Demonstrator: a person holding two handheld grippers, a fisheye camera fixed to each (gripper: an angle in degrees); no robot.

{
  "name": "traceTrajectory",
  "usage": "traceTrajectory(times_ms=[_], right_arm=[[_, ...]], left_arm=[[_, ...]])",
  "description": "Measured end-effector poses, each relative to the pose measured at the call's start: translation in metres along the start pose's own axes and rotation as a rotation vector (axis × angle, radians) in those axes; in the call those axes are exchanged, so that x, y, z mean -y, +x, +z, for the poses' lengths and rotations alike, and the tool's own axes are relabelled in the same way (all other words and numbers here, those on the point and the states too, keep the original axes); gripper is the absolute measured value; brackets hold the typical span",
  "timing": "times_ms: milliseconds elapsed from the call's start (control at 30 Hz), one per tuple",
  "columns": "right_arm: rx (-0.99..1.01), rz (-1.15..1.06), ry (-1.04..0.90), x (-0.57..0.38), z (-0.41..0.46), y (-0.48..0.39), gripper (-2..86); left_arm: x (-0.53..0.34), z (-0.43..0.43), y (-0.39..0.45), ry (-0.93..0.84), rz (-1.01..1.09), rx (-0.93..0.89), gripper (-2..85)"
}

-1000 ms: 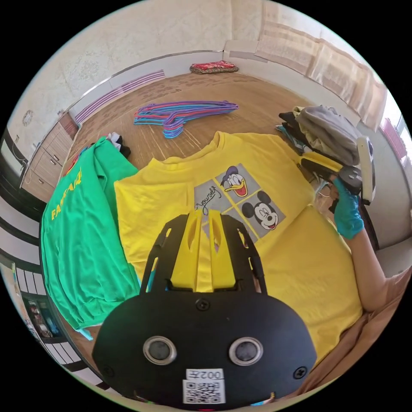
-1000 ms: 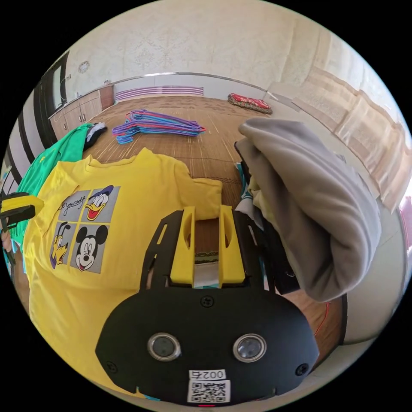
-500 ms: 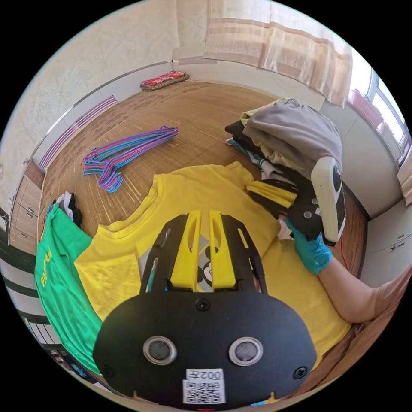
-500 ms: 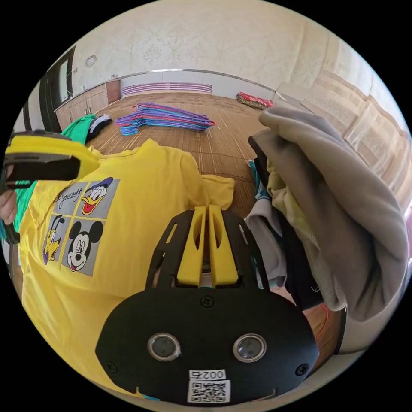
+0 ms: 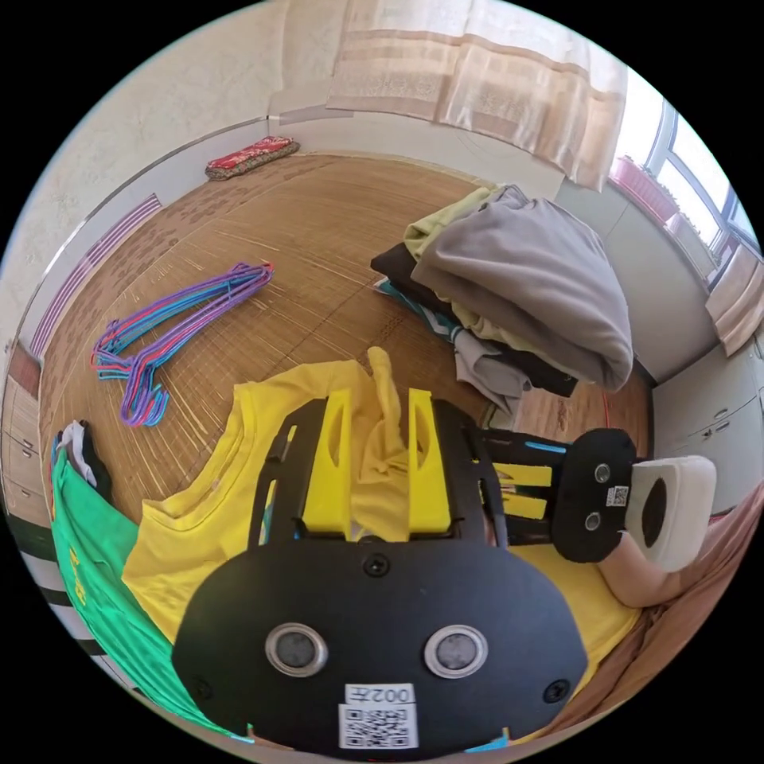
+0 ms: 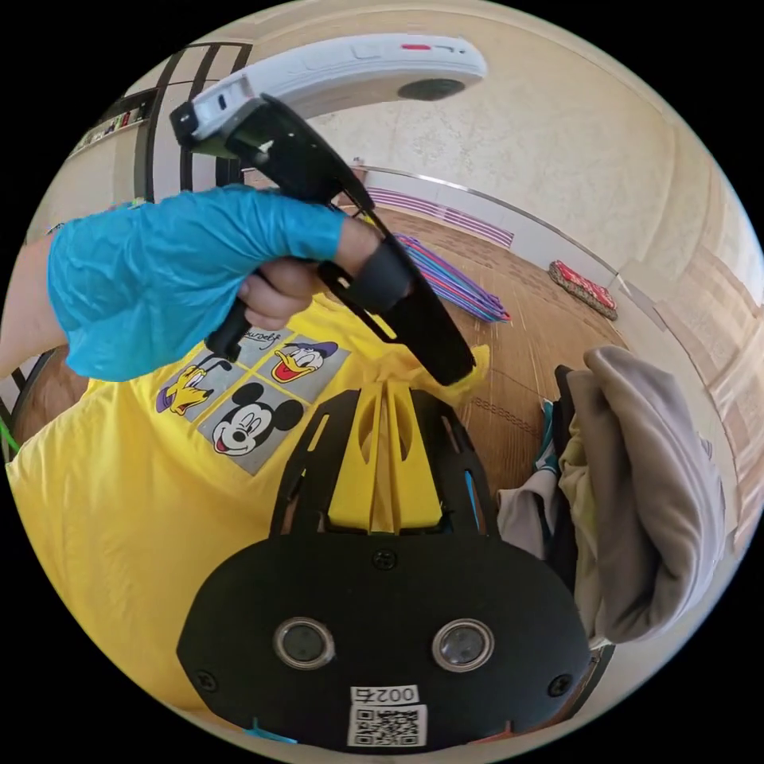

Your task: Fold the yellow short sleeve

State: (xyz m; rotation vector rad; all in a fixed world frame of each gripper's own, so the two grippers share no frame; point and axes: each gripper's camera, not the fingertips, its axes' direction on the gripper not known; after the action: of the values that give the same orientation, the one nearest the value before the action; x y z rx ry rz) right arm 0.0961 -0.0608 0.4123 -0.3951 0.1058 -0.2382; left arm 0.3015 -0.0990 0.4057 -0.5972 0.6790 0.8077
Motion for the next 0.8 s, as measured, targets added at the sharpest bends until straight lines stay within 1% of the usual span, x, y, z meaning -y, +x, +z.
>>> traceTrajectory(times_ms=[100, 167, 267, 400, 467, 567, 800], right_arm=[[0.029, -0.015, -0.003, -0.004, -0.001, 0.001, -0.7], [0.071, -0.029, -0.012, -0.005, -0.001, 0.004, -0.6], [0.092, -0.021, -0.032, -0.007, -0.004, 0.011, -0.5], [0.122, 0.035, -0.033, -0.007, -0.015, 0.026, -0.6], [0.057, 0.035, -0.042, -0.007, -0.021, 0.030, -0.7], [0.020, 0.043, -0.033, -0.006, -0.028, 0.033, -0.8], [0.111, -0.053, -0.028, -0.003, -0.048, 0.040, -0.9]], left_arm=[[0.009, 0.012, 0.004, -0.034, 0.014, -0.014, 5.4], [0.013, 0.017, 0.008, -0.058, 0.024, 0.011, 2.0], [0.015, 0.010, 0.014, -0.041, 0.037, 0.030, -0.6], [0.012, -0.005, 0.020, -0.034, 0.076, 0.110, -1.0], [0.008, -0.015, 0.023, -0.027, 0.102, 0.106, -1.0], [0.000, -0.029, 0.029, -0.004, 0.133, 0.083, -1.0], [-0.016, -0.045, 0.037, -0.004, 0.149, 0.120, -1.1]])
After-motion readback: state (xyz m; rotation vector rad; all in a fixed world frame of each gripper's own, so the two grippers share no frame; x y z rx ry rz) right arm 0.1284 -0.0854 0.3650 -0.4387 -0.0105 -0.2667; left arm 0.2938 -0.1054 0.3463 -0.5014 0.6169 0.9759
